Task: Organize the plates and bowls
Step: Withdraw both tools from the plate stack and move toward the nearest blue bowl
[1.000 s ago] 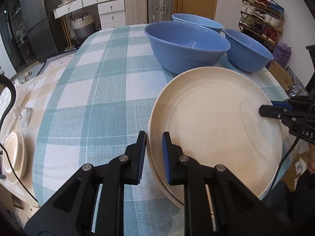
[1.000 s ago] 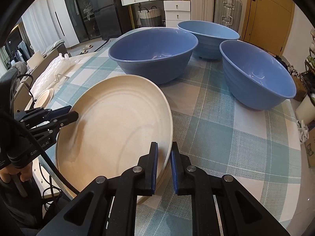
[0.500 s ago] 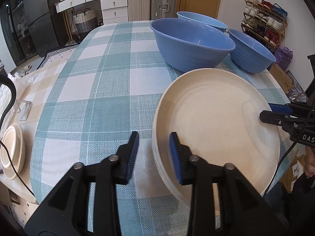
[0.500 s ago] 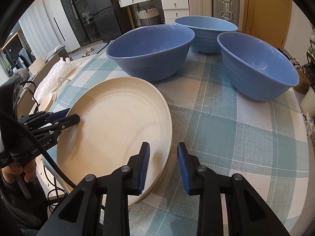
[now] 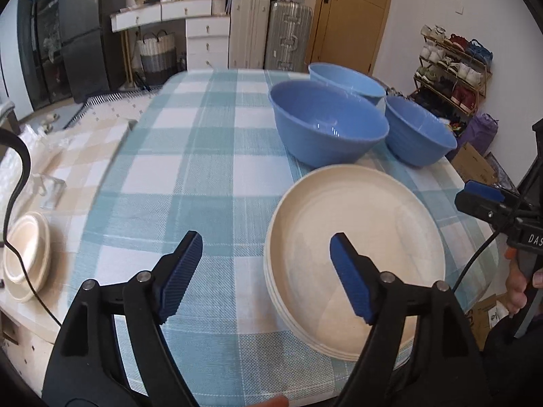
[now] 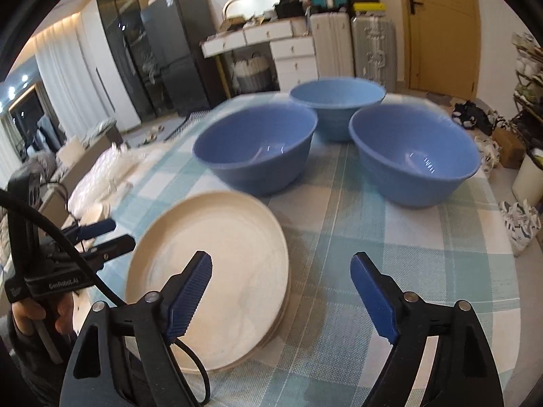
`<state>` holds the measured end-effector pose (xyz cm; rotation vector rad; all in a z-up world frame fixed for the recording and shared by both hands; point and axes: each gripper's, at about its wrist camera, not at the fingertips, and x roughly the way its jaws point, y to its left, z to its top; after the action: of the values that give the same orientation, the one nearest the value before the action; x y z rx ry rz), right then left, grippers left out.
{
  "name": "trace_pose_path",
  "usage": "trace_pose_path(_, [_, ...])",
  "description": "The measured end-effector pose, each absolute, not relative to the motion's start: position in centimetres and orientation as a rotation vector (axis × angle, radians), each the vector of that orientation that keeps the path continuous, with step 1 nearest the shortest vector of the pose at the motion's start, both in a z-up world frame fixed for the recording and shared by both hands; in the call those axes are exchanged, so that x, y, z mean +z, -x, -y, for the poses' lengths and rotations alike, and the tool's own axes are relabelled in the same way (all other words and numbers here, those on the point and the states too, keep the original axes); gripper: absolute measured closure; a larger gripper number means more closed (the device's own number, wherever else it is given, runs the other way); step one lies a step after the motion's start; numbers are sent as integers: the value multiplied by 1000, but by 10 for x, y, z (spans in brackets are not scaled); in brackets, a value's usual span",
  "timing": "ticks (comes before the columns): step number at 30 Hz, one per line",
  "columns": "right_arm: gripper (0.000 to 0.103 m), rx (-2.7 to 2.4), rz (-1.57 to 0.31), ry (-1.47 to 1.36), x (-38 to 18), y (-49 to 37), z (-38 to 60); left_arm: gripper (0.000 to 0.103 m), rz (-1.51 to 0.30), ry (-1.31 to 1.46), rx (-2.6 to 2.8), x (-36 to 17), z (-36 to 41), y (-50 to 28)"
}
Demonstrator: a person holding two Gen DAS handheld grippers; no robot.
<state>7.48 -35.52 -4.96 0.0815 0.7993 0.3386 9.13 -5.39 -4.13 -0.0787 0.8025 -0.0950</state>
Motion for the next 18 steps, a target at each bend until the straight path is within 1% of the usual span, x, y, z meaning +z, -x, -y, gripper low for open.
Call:
trace_pose_path(2, [13,332,-766,-93,-42,-71,358,20,-767,62,-70,-29,56,-85])
trace_pose_path(5, [9,305,-724,-96,-33,-67,362,20,-732,25,-54,-16,64,-77])
trace_pose_path(14, [9,284,-706,-44,-30,-61,363,19,-690,-54,-78,6,91,-55])
trace_pose_path(16, [9,279,-699,-47,-28,-59,365,11,-677,-47,-85,11,94,-51])
trace_pose_path(17, [9,280,-697,-55,-26,-58,367,4,-664,-36,-92,16,95,-48])
trace_pose_path(18, [9,279,-694,-59,-25,-58,368,3,-653,-25,-102,20,96,-45])
